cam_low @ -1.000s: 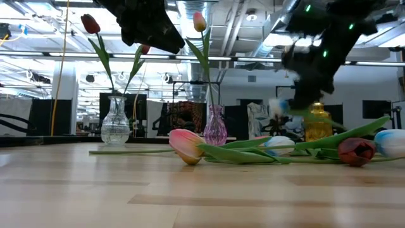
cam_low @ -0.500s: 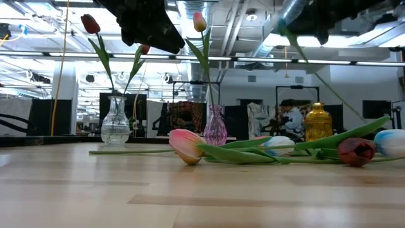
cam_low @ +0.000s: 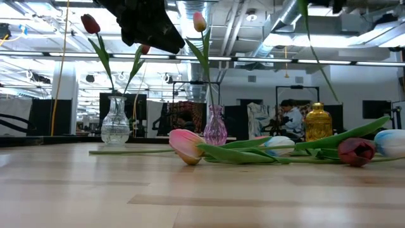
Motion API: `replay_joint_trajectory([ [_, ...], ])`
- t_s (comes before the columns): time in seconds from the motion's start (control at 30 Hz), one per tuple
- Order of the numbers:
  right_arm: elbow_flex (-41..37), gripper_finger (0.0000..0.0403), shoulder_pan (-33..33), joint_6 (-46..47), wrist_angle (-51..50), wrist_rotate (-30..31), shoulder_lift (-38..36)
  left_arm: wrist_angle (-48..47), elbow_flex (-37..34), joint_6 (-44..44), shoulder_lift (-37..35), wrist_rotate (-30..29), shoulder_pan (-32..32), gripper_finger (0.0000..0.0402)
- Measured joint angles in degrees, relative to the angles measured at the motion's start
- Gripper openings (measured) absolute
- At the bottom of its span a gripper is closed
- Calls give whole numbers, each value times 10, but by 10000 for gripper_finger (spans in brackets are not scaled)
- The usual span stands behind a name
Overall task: Sort flowers into vase by color
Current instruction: Put the top white flower into the yellow vase
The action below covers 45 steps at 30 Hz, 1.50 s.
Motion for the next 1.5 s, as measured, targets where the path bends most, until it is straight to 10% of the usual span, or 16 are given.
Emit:
replay_joint_trajectory([
  [1.5,0,35,-27,-123,77,-50,-4,0,0,-23,0,0,0,153],
])
